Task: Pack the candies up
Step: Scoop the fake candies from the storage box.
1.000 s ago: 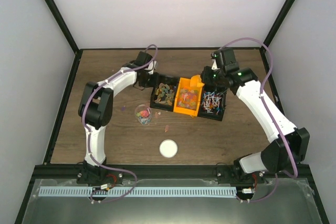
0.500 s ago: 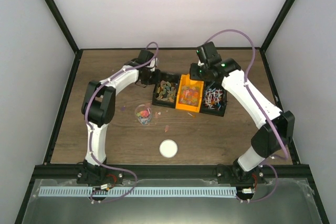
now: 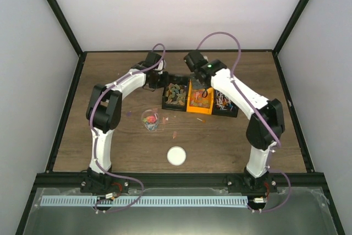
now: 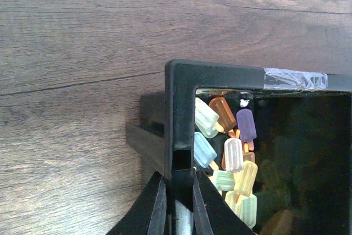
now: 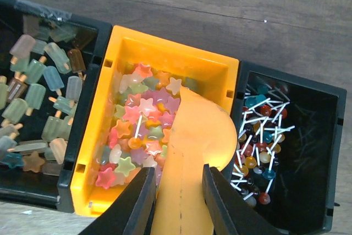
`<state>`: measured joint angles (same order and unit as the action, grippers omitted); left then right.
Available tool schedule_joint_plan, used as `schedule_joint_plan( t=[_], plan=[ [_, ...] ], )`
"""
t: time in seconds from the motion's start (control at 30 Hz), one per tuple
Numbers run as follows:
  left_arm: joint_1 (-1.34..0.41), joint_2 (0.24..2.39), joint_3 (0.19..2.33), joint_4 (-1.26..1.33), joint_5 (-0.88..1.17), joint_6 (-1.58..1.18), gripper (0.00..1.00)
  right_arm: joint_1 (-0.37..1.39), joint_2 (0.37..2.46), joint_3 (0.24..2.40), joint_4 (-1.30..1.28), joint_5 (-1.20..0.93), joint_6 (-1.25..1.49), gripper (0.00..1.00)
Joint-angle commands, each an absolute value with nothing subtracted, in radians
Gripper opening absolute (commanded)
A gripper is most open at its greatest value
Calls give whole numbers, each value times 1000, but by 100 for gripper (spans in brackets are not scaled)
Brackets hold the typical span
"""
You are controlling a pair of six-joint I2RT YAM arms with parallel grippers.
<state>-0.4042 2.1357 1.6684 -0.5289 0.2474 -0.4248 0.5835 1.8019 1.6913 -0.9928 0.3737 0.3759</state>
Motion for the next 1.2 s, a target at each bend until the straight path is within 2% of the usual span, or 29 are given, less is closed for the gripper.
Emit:
schedule_joint_plan(
  t=[0.0, 0.23, 0.53, 0.63, 1.17],
  plan=[
    [-400, 2151, 1697, -494, 241, -469, 4, 611, 1870, 1758, -1035, 555, 279, 1],
    [-400, 2148, 1686, -484, 256, -485, 4, 621, 1946, 1748, -1056, 636, 150, 1],
    [-400, 2152, 1685, -466, 279, -512, 4, 629, 1873, 1729, -1099, 333, 117, 1],
    [-400, 2155, 1686, -462, 287, -518, 4, 630, 1839, 1668, -1060, 189, 104, 1],
    [-400, 2147, 1669, -455, 305, -528, 4, 599, 1765, 1387, -830, -236, 302, 1]
  ],
)
